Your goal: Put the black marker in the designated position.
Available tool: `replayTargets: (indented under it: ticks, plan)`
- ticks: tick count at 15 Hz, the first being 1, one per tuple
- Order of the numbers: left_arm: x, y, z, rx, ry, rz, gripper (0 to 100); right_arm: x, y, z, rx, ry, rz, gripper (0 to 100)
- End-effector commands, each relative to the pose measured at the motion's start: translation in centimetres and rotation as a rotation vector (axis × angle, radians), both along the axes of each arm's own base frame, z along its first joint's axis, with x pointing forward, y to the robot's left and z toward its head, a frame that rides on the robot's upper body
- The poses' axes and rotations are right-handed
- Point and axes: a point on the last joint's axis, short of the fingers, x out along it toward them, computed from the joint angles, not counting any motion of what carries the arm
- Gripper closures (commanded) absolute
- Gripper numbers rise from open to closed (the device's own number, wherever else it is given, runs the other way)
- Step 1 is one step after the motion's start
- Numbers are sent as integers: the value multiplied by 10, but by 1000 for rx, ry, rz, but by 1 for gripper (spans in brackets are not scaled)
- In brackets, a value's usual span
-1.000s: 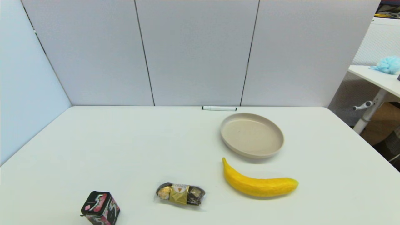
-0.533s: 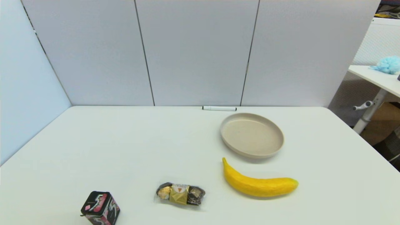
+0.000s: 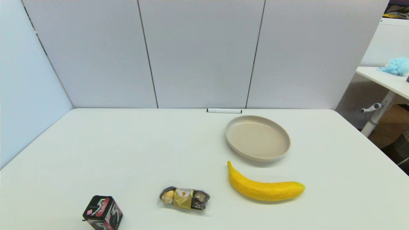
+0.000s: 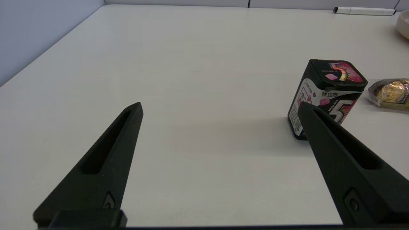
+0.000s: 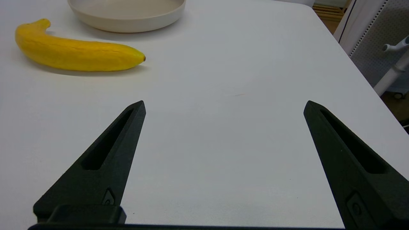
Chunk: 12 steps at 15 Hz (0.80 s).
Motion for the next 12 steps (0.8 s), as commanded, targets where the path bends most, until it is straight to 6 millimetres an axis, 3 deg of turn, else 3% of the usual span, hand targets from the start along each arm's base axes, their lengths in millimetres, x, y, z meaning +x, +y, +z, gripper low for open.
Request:
replayTargets:
  ticks: [1, 12]
  plan:
    - [0, 0, 0, 0, 3, 0, 0, 0, 0, 0, 5, 2, 0, 0]
    - [0, 0, 0, 0, 3, 0, 0, 0, 0, 0, 14, 2, -2, 0]
